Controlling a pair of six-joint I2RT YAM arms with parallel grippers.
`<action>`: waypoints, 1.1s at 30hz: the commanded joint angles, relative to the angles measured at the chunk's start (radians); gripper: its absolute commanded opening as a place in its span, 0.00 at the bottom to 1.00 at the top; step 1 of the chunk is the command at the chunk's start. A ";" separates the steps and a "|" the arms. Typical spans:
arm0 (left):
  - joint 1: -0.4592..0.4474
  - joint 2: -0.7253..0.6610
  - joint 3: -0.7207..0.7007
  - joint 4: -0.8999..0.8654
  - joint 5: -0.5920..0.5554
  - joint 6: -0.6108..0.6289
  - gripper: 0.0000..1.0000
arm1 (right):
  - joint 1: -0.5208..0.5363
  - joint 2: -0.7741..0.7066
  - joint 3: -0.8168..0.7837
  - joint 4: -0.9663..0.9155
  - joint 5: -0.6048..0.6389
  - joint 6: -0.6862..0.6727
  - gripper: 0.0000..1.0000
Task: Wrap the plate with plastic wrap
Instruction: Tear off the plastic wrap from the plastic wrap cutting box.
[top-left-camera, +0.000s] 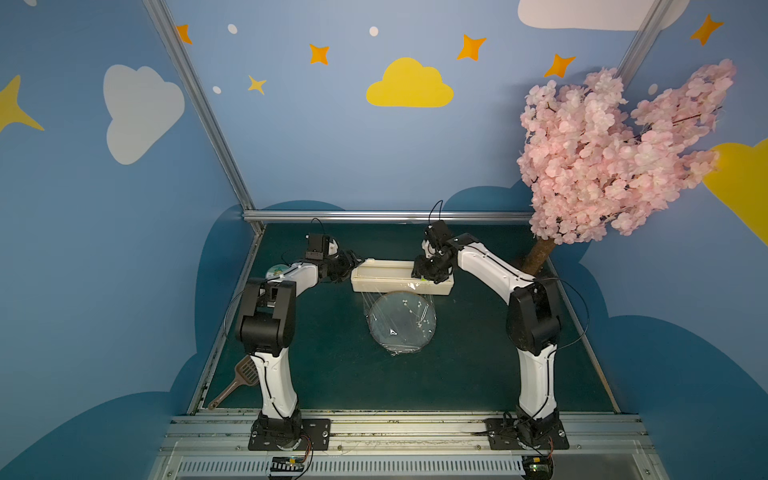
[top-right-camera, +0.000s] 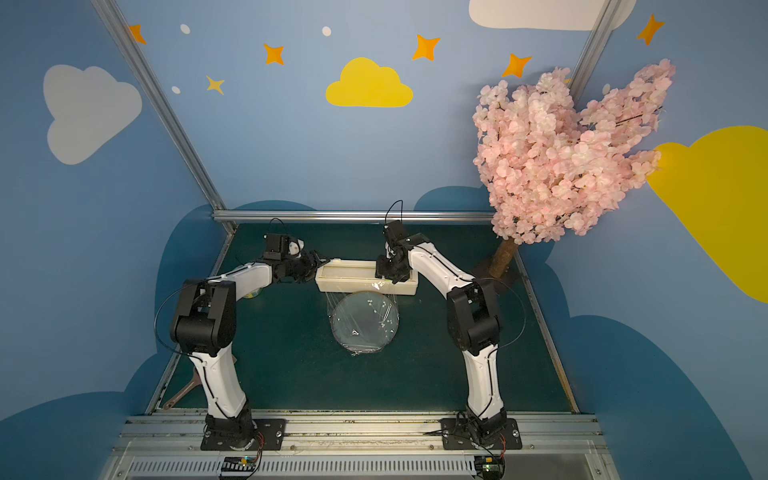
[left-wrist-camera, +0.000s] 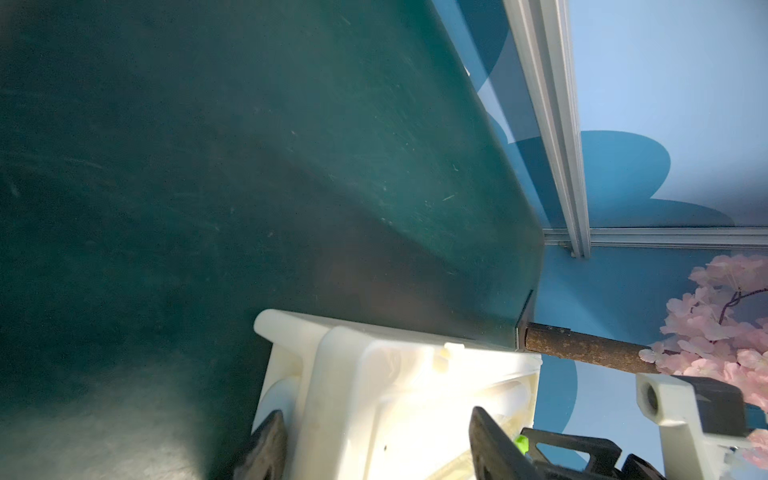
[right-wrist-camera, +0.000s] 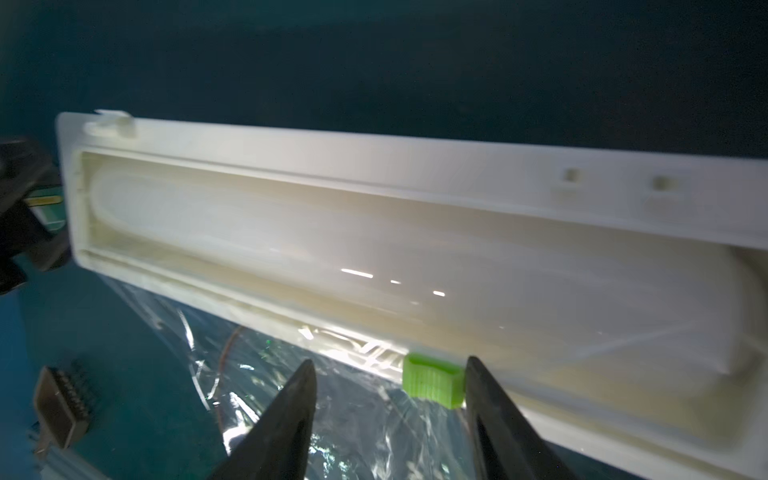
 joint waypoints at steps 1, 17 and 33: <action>-0.056 -0.008 -0.014 0.031 0.112 -0.020 0.68 | 0.086 0.058 0.051 0.096 -0.141 0.030 0.57; -0.065 -0.057 -0.018 -0.043 0.055 0.031 0.68 | 0.107 0.093 0.179 0.055 -0.200 0.027 0.56; -0.351 -0.123 0.217 -0.535 -0.506 0.419 0.68 | -0.182 -0.259 -0.234 0.025 -0.072 -0.086 0.57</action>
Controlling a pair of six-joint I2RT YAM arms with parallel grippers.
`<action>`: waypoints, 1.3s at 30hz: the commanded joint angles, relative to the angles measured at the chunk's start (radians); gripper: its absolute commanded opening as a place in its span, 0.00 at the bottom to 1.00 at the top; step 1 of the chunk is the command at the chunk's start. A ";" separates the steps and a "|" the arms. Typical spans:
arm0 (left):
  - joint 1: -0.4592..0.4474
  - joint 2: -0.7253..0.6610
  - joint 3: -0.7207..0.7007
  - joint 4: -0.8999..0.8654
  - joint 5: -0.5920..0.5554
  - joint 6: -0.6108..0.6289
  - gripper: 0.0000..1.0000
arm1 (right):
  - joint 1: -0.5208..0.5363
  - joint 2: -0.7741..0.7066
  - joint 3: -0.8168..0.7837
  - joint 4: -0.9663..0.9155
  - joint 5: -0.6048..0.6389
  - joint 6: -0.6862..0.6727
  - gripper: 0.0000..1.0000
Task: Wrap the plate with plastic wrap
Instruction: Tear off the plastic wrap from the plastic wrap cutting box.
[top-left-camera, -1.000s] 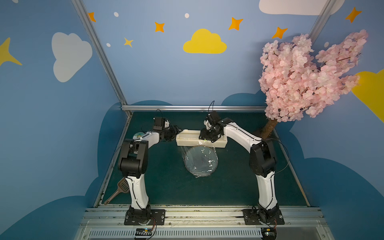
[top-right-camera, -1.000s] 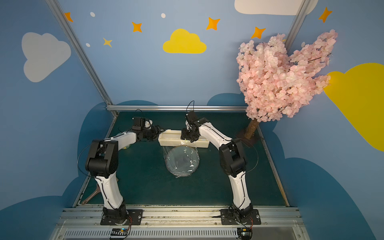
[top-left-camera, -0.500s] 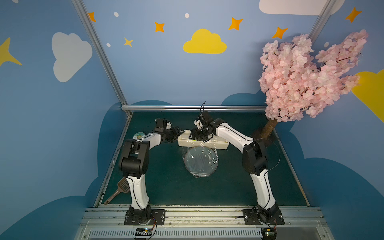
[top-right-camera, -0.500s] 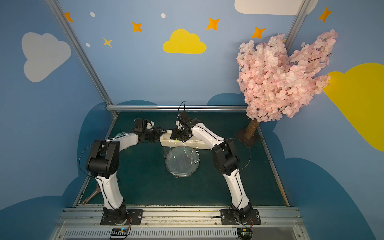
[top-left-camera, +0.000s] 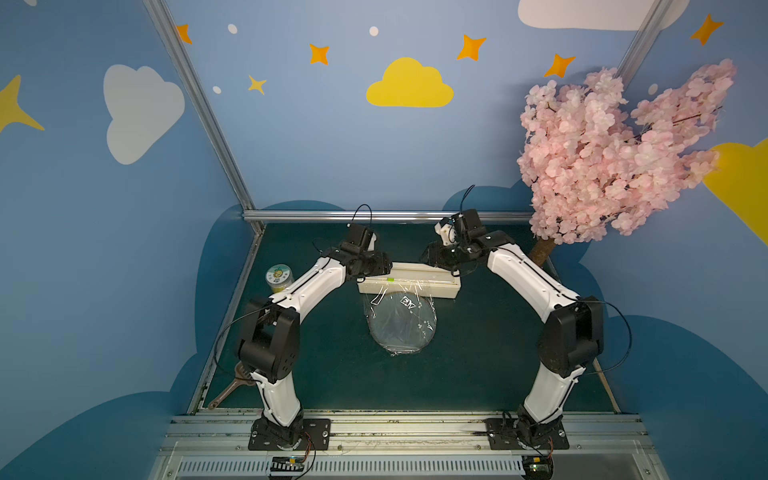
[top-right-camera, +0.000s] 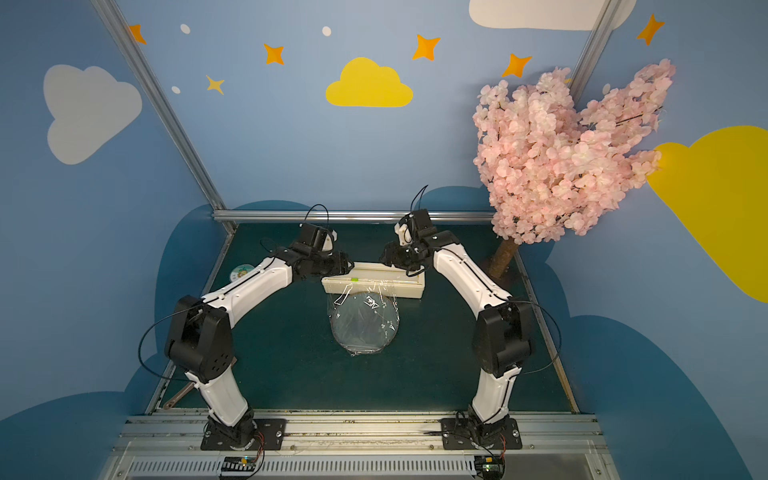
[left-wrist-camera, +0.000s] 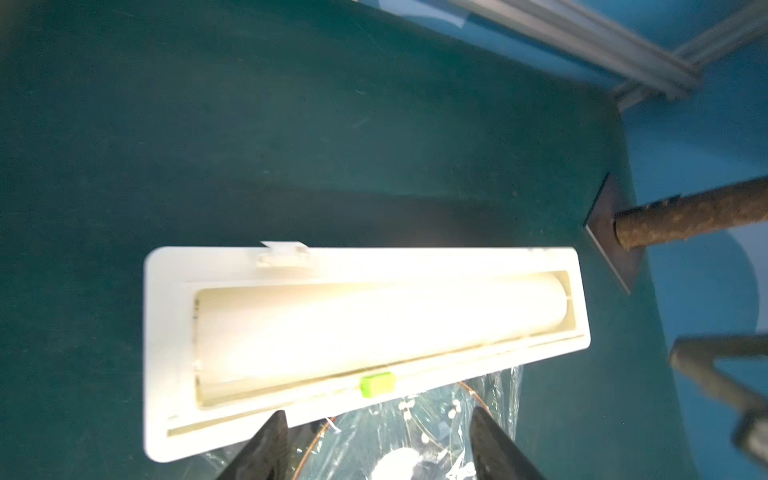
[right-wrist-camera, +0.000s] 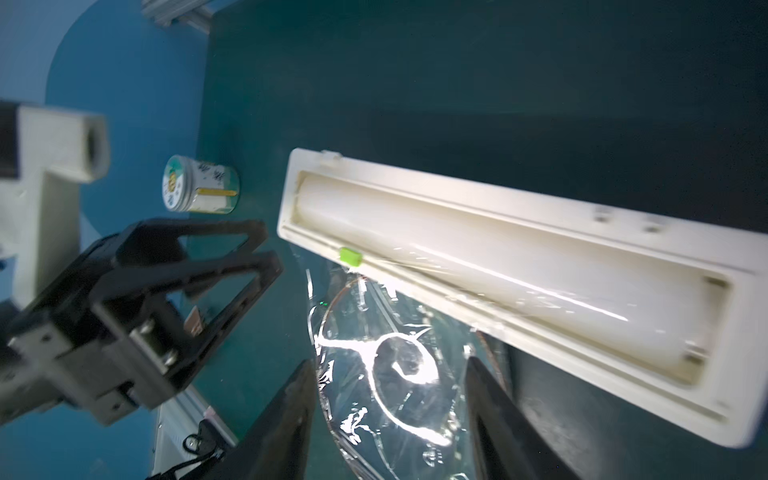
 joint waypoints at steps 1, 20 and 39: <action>-0.033 0.066 0.066 -0.146 -0.109 0.089 0.68 | -0.035 0.024 -0.052 -0.070 0.088 -0.045 0.57; -0.092 0.353 0.453 -0.516 -0.309 0.131 0.65 | -0.051 0.147 0.038 -0.212 0.273 -0.128 0.59; -0.056 0.320 0.381 -0.540 -0.385 0.129 0.56 | -0.112 0.176 -0.096 -0.147 0.283 -0.129 0.59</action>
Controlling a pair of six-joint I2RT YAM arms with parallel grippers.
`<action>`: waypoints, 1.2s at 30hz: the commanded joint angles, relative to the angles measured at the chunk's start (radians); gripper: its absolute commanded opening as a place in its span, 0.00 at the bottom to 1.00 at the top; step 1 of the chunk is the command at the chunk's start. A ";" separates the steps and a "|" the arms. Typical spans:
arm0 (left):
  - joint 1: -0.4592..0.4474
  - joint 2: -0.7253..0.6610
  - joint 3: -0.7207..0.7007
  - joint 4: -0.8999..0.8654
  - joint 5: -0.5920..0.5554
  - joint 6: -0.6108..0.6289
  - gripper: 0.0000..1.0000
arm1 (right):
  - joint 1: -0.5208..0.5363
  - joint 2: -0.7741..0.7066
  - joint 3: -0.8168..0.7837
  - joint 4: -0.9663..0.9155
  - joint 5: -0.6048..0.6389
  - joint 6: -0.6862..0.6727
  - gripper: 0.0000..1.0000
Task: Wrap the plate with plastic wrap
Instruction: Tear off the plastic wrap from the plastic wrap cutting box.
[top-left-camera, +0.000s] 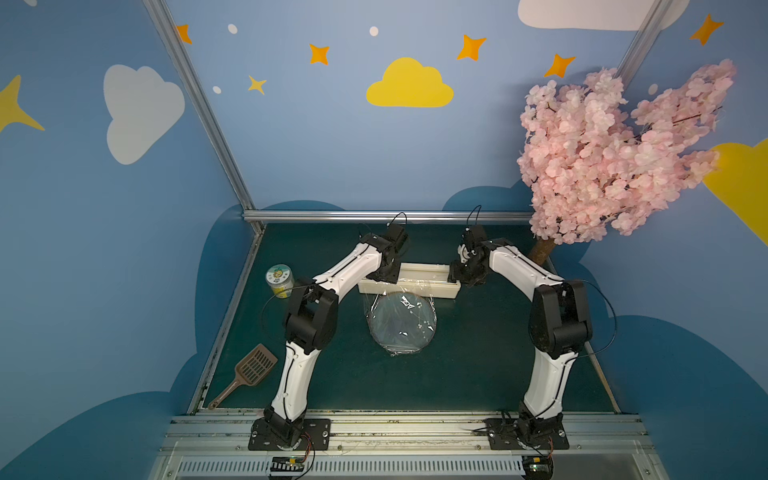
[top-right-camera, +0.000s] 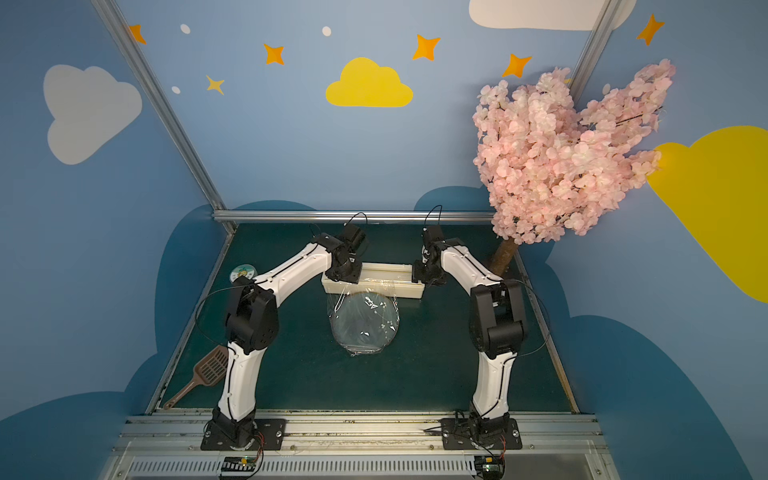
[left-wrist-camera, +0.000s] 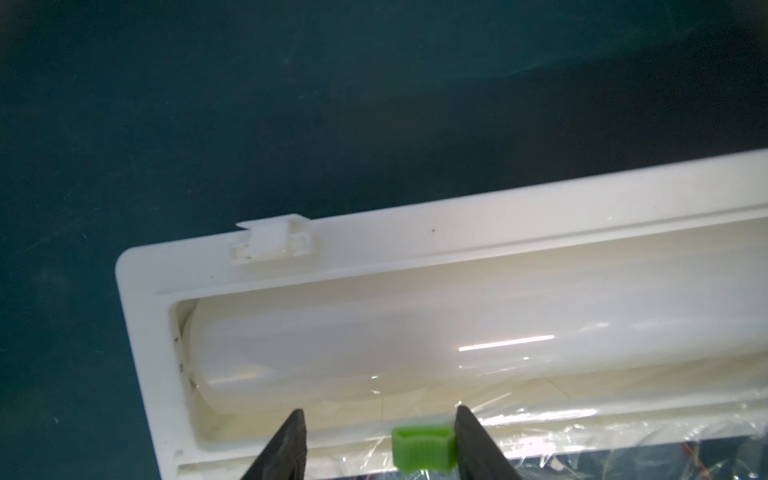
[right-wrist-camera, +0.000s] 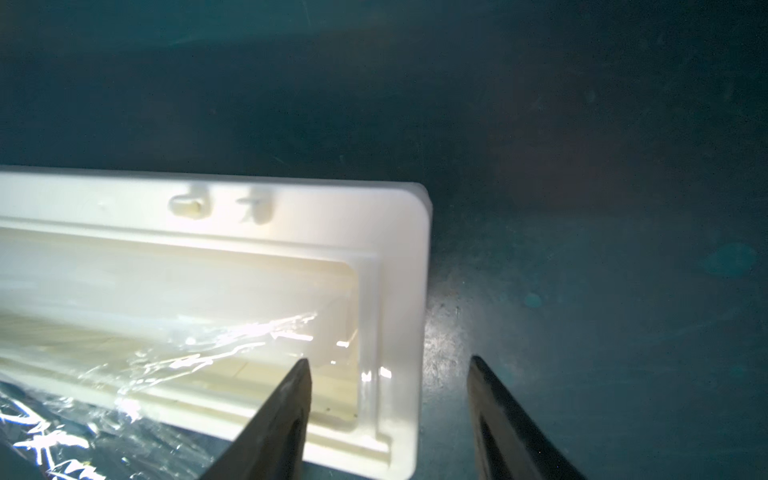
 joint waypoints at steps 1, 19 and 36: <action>0.043 -0.035 -0.068 -0.066 -0.057 0.000 0.56 | -0.011 0.031 -0.040 -0.053 0.026 0.000 0.59; 0.235 -0.199 -0.313 0.050 -0.041 -0.073 0.51 | -0.045 0.038 -0.076 -0.053 0.033 0.001 0.59; 0.255 -0.317 -0.396 0.141 0.204 -0.144 0.52 | -0.042 -0.118 -0.008 -0.091 -0.106 -0.014 0.60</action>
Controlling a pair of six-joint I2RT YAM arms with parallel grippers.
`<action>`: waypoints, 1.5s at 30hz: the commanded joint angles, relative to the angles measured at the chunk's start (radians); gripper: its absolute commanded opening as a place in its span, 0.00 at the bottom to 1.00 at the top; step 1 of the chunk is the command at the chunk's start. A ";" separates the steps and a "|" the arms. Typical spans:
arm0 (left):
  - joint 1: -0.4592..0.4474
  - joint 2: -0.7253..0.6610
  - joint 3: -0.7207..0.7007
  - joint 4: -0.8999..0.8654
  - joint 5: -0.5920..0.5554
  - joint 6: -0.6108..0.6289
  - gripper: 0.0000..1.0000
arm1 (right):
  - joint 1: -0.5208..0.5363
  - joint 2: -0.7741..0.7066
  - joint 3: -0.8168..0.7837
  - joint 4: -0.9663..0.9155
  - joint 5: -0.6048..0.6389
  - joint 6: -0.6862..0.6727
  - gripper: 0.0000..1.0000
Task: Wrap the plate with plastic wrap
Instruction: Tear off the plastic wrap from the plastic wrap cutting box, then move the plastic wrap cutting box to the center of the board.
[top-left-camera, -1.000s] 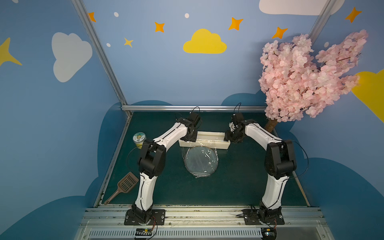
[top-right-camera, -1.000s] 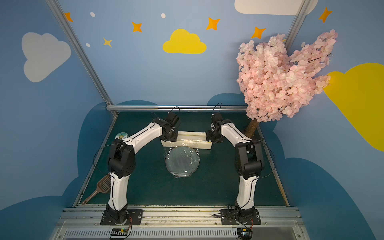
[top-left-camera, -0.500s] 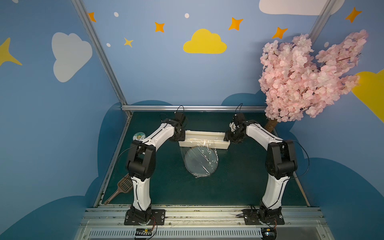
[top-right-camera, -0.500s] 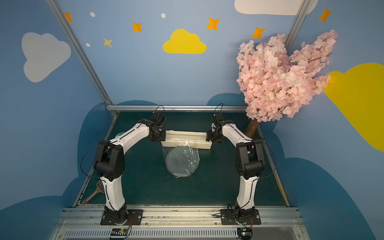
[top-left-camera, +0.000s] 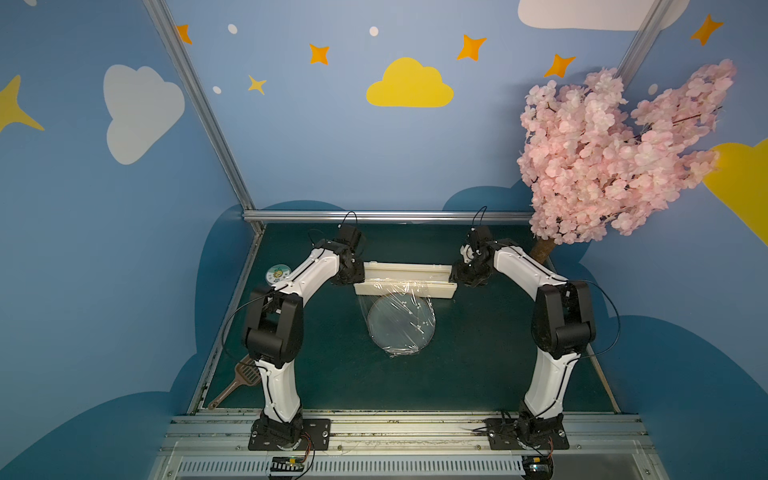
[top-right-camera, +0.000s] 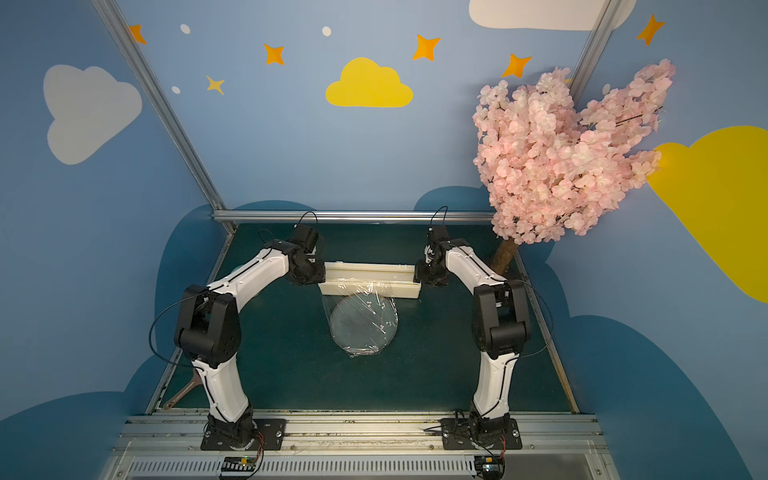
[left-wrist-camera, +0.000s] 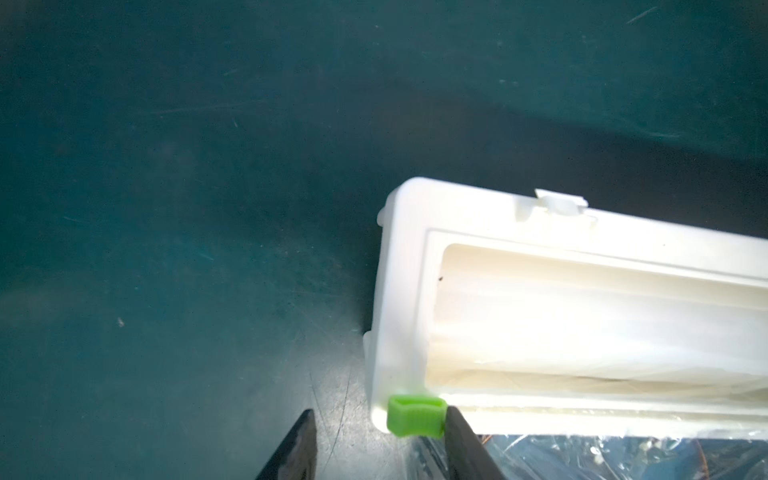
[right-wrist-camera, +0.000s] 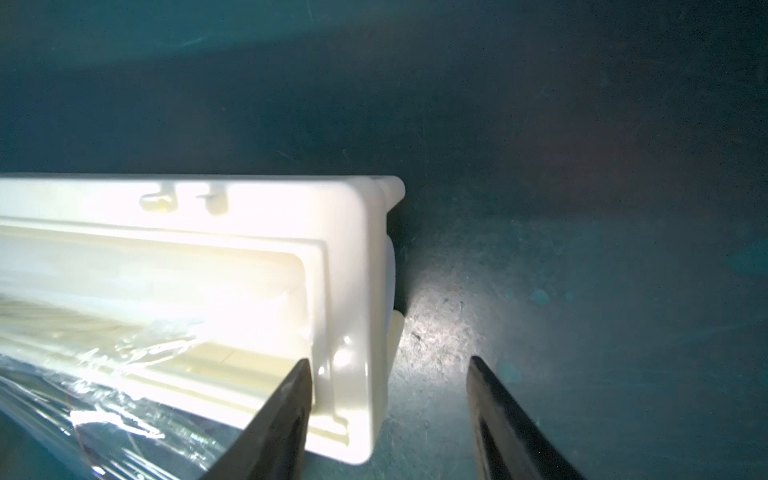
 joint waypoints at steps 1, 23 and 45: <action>0.019 -0.054 -0.031 -0.025 0.056 -0.032 0.53 | -0.006 -0.109 -0.004 -0.076 -0.031 -0.008 0.60; 0.056 -0.034 -0.103 0.126 0.161 -0.060 0.68 | 0.113 -0.139 -0.225 0.144 -0.213 0.053 0.60; 0.045 0.071 -0.021 0.090 0.152 -0.040 0.33 | 0.104 -0.085 -0.161 0.117 -0.217 0.031 0.60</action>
